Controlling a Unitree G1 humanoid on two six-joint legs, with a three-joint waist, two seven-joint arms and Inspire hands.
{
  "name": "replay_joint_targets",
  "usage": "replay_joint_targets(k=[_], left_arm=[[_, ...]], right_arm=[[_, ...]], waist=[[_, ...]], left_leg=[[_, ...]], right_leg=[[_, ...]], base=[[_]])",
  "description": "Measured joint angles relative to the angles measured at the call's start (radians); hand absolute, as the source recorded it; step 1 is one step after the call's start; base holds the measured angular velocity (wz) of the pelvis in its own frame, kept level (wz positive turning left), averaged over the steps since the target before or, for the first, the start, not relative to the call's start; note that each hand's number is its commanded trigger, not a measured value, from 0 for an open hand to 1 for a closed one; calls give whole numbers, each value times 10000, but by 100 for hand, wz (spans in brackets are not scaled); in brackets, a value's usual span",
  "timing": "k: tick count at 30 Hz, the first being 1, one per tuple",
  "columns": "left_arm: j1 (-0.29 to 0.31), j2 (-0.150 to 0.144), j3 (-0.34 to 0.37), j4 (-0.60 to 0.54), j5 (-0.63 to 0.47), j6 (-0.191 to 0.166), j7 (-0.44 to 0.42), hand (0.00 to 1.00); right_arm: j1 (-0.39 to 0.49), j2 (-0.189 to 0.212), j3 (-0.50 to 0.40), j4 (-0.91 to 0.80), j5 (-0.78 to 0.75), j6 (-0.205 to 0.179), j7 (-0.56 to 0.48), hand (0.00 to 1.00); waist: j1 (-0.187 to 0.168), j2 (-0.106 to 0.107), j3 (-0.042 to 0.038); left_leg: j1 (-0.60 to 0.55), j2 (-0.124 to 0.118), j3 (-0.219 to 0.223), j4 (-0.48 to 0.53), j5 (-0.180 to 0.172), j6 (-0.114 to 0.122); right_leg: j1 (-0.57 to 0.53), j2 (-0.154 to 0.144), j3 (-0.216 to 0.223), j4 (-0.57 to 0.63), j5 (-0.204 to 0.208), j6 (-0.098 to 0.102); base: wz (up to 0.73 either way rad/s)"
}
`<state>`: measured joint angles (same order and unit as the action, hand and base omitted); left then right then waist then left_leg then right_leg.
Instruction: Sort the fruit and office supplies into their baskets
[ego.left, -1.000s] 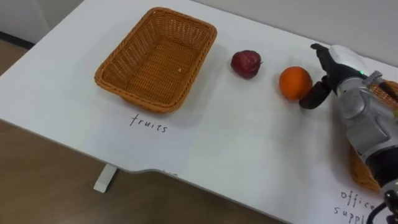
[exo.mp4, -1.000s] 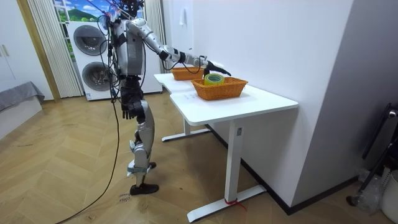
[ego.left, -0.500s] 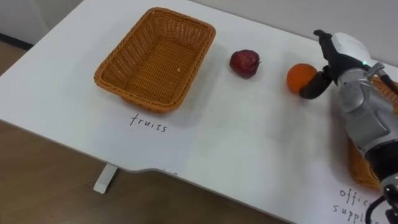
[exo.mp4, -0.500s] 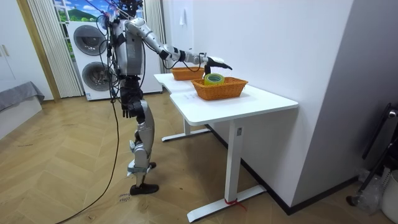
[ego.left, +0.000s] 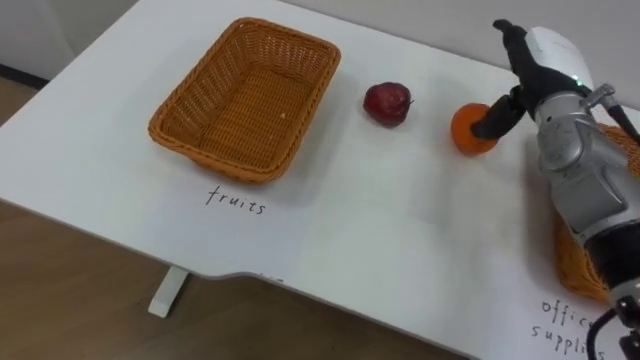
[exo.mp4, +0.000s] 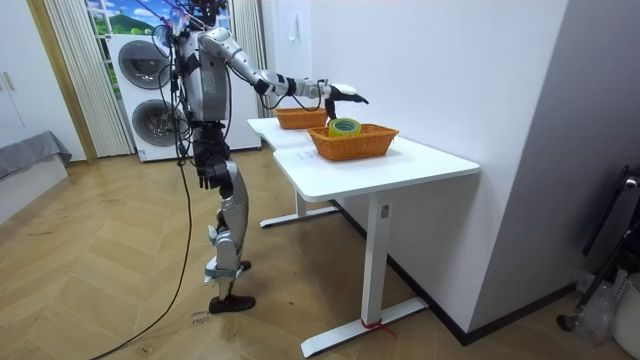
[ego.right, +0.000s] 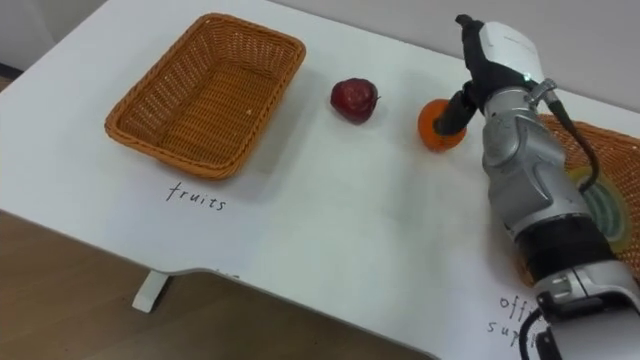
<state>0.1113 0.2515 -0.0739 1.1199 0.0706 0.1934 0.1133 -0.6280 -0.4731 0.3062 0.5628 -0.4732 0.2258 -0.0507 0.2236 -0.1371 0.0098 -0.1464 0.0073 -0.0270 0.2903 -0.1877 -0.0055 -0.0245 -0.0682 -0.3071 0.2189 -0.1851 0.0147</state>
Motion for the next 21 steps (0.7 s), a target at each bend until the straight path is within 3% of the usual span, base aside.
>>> replay_joint_targets(k=[9,21], left_arm=[[10,-6,-22,-12,6,-23,-391,0],[-41,-5,-72,-14,1,-27,-375,0]], right_arm=[[5,58,311,650,736,-66,1065,0],[28,58,333,1091,1132,-78,1387,0]], waist=[[63,12,31],[37,-41,78]], left_leg=[[4,14,-25,-22,-1,-2],[-30,5,-71,3,-1,-2]], right_leg=[[52,3,-65,-3,1,-2],[25,-10,-211,-4,1,-2]], base=[[2],[1]])
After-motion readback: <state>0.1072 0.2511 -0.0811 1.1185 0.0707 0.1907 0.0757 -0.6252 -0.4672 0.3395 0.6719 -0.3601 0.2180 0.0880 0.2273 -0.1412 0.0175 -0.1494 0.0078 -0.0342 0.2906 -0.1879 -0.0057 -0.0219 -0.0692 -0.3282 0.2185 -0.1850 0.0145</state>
